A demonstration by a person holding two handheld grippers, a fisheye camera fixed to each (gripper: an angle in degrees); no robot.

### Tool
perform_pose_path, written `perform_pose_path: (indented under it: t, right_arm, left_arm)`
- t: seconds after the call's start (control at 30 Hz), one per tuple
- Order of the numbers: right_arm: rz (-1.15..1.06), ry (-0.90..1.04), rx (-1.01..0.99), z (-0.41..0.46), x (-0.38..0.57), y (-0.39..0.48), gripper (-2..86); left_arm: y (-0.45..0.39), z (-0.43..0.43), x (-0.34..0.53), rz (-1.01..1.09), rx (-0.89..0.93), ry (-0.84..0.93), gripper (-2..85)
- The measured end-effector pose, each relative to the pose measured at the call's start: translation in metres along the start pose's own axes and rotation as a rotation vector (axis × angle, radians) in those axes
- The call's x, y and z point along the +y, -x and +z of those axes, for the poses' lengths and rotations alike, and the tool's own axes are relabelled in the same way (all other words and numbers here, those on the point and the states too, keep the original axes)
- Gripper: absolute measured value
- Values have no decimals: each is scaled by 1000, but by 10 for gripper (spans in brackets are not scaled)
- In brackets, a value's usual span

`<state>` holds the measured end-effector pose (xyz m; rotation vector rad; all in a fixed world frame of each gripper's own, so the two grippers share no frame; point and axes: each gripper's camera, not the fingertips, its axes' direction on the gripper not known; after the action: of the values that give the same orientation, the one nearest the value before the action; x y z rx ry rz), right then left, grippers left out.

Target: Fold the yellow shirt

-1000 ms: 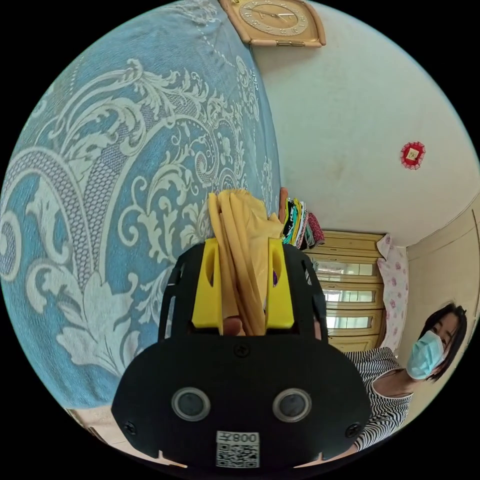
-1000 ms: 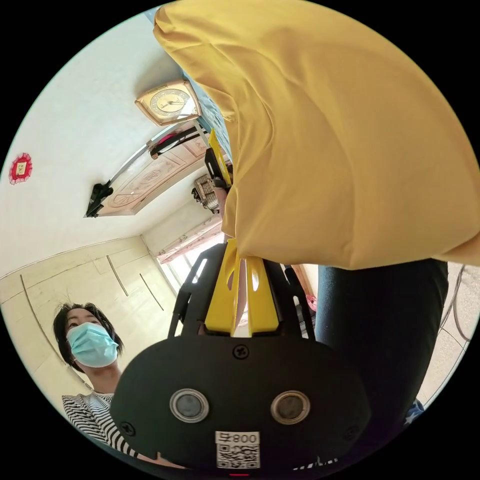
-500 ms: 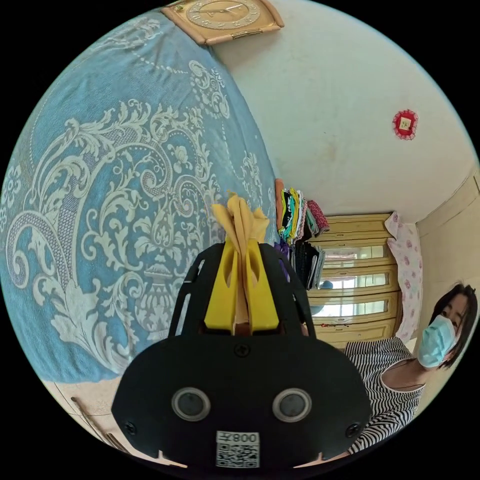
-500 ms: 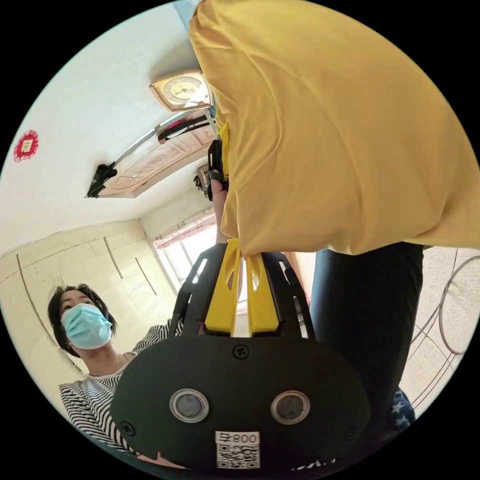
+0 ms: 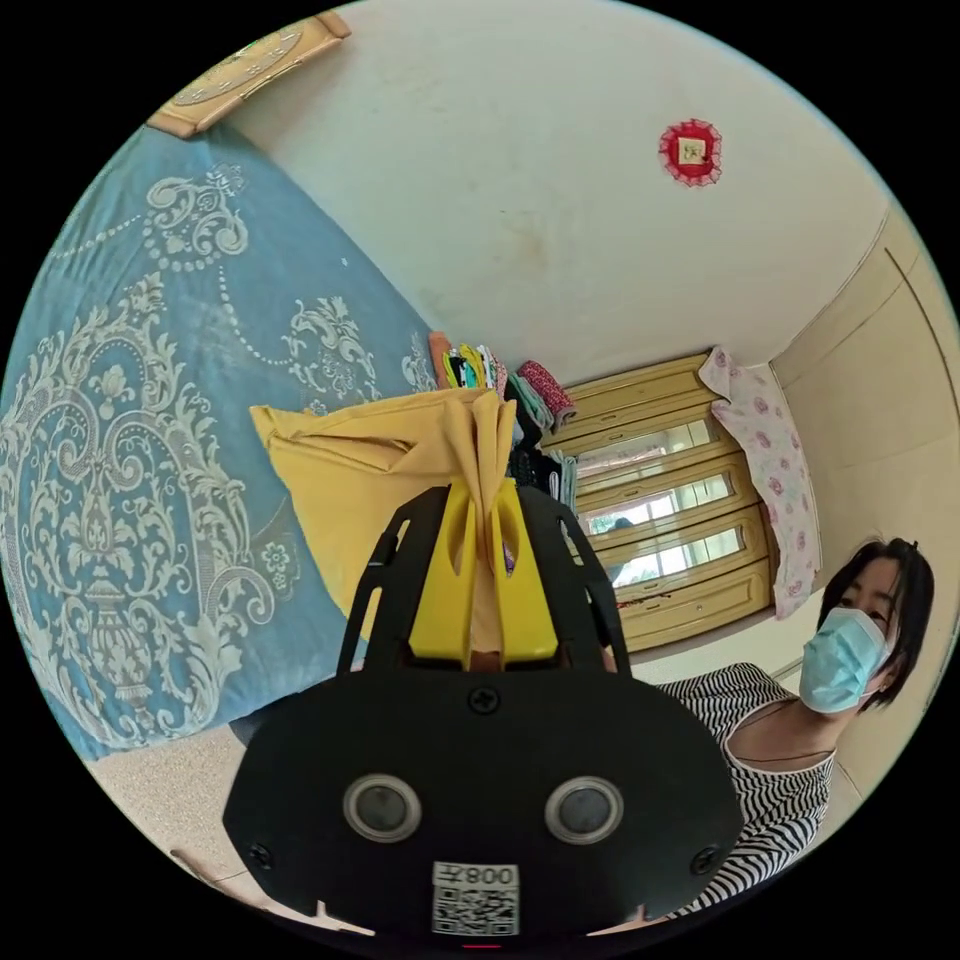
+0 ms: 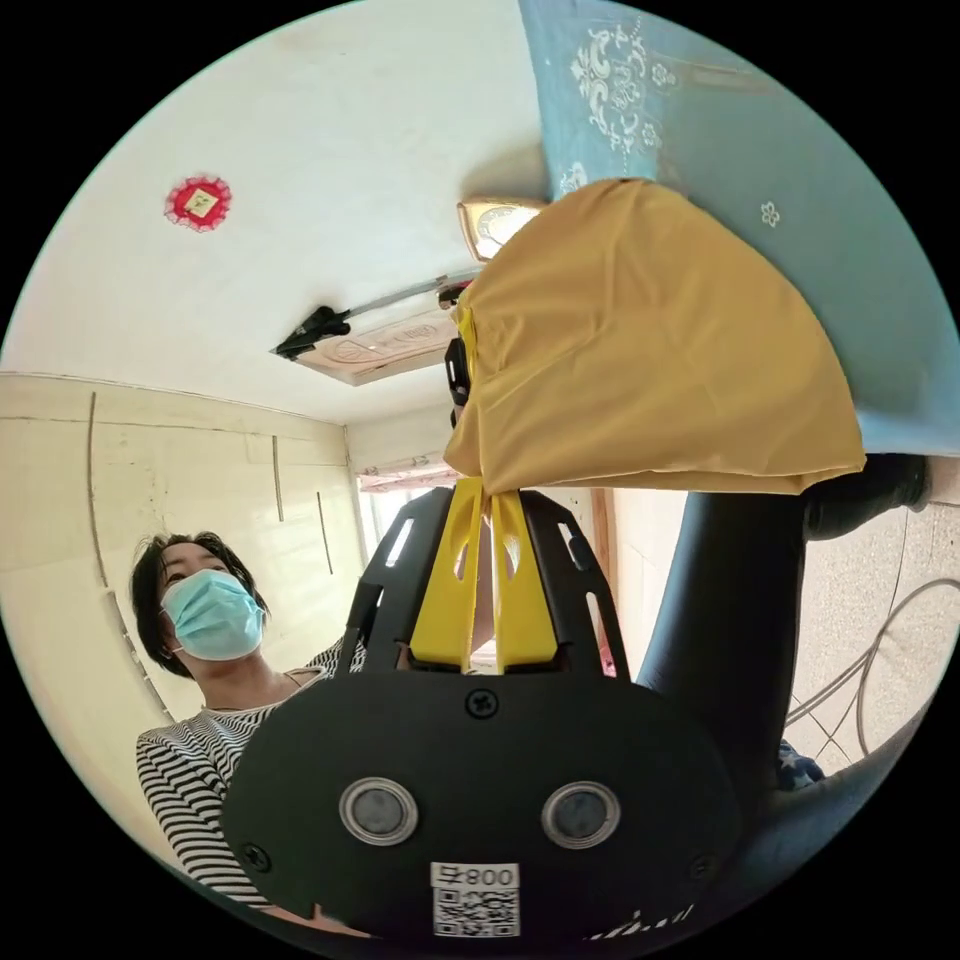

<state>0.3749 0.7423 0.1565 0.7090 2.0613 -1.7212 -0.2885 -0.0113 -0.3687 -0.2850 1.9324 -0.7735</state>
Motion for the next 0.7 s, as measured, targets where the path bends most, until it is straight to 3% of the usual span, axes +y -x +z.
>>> perform_pose_path:
  t: [0.23, 0.4, 0.6, 0.7]
  right_arm:
    - [-155, -194, -64, -58, 75, 99, 7]
    - [-306, -376, -62, -122, 131, 185, 6]
    - [-517, -583, 89, -200, 211, 310, 6]
    - [-566, -654, 209, -222, 245, 350, 6]
  left_arm:
    - [18, 142, -19, 75, 38, 100, 27]
    - [20, 299, -41, 167, 160, 206, 27]
    - [38, 478, -46, 250, 313, 304, 27]
    - [77, 558, -38, 293, 289, 361, 27]
